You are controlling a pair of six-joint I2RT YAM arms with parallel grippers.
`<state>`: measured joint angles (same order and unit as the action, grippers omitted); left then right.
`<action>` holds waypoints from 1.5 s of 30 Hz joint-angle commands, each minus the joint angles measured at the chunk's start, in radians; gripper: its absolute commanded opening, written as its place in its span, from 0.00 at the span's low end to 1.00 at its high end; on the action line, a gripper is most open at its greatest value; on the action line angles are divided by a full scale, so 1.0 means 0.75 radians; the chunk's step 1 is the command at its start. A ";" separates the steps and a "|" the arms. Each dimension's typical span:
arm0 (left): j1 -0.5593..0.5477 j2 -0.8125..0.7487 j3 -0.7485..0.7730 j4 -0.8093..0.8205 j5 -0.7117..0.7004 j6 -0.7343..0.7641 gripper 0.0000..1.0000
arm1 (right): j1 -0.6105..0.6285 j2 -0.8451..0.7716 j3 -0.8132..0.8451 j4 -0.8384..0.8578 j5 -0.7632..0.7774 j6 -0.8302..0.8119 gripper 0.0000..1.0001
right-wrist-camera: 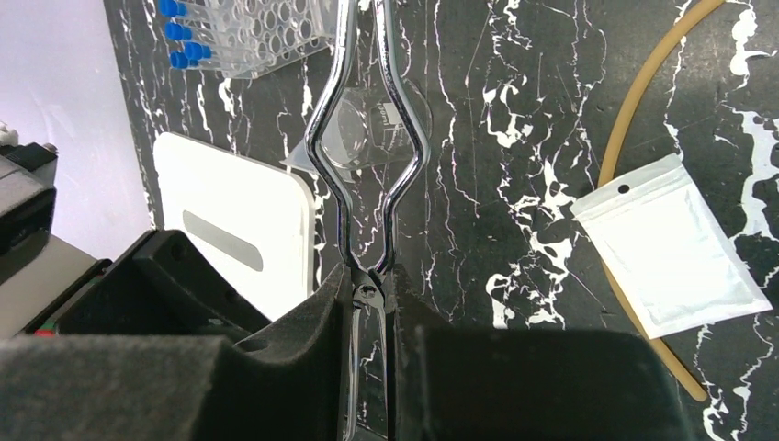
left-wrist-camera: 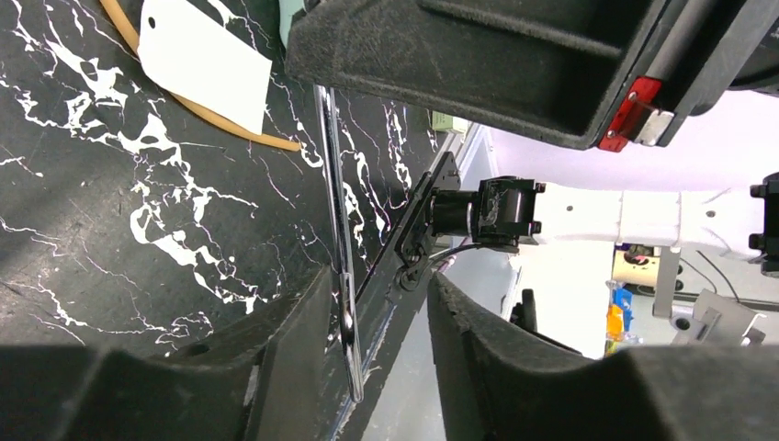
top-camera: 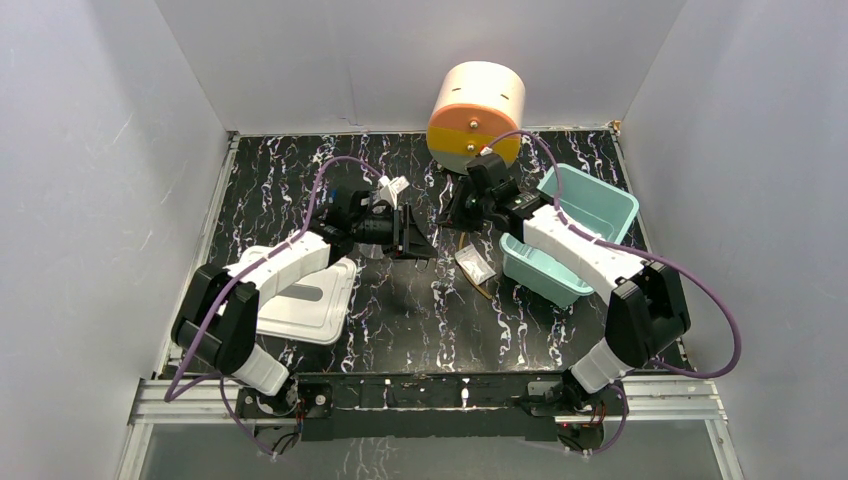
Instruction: Organize the chemistry lab equipment
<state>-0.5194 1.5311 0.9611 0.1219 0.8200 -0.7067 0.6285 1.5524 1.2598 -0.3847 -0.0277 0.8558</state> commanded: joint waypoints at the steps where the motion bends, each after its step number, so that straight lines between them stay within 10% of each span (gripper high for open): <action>1: -0.005 0.001 0.065 -0.052 0.077 0.067 0.35 | -0.002 -0.072 -0.016 0.120 -0.016 0.055 0.00; 11: -0.005 -0.016 0.107 -0.069 0.156 0.128 0.00 | -0.023 -0.152 -0.106 0.247 -0.043 0.061 0.04; 14: -0.005 -0.064 0.198 -0.079 0.183 0.132 0.00 | -0.080 -0.240 -0.144 0.325 -0.112 0.046 0.56; 19: -0.005 -0.123 0.248 0.067 0.210 -0.006 0.00 | -0.203 -0.388 -0.323 0.653 -0.365 0.173 0.70; 33: 0.007 -0.116 0.263 0.328 0.271 -0.221 0.02 | -0.267 -0.452 -0.397 1.004 -0.621 0.211 0.08; 39: 0.009 -0.143 0.307 0.106 0.147 -0.077 0.67 | -0.370 -0.496 -0.363 0.875 -0.557 0.122 0.00; 45: 0.015 -0.148 0.368 -0.181 -0.041 0.078 0.82 | -0.527 -0.547 -0.236 0.499 -0.406 -0.097 0.00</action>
<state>-0.5171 1.4788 1.1866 0.1429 0.8799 -0.7448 0.2993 1.2007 0.9787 0.1459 -0.4286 0.9218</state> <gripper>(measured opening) 0.808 0.058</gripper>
